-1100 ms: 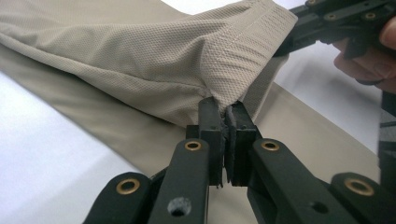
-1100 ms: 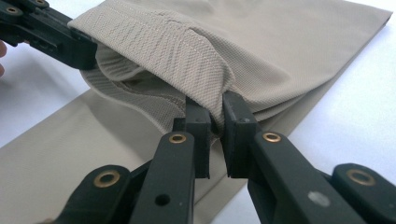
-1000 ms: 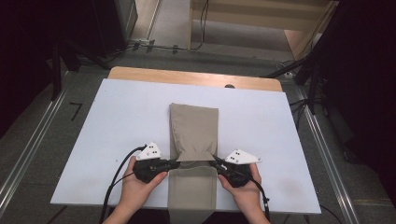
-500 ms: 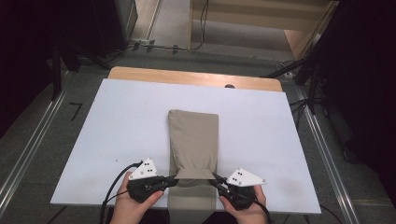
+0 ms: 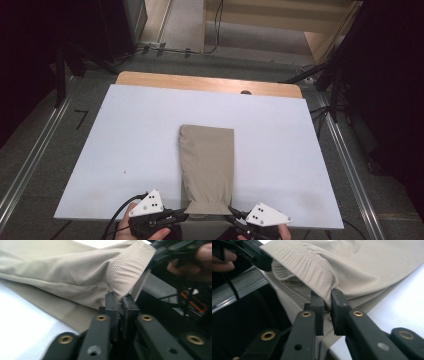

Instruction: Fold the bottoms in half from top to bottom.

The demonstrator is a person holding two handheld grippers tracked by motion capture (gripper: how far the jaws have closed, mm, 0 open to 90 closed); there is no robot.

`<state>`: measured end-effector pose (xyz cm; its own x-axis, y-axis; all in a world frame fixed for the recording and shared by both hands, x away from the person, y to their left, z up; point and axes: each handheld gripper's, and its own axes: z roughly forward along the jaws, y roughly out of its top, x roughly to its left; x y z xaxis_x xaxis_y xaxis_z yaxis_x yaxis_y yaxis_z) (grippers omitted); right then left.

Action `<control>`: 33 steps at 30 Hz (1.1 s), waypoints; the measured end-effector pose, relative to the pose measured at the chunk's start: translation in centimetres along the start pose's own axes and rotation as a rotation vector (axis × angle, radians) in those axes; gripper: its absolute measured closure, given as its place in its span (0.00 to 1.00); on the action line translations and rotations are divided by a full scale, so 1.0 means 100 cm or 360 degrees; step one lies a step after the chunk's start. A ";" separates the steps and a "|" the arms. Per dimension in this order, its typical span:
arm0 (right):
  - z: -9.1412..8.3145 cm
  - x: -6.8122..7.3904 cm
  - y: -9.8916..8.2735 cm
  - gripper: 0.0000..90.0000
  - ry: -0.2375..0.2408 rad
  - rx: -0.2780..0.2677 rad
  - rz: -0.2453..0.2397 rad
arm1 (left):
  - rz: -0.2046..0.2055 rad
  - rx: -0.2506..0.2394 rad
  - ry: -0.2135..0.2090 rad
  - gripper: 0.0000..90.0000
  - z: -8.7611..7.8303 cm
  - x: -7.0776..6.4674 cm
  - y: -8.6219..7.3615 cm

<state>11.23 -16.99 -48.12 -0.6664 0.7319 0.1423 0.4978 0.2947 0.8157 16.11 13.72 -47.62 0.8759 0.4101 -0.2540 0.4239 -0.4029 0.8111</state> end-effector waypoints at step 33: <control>0.028 -0.097 0.072 0.00 0.0036 -0.0188 0.0034 | 0.0051 -0.0149 0.0103 0.00 0.026 0.114 0.076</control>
<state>22.82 -20.21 -45.24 -0.6695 0.7226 0.1720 0.4440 0.2036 0.8726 29.88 13.21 -45.71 0.8708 0.4514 -0.1950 0.3698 -0.3401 0.8646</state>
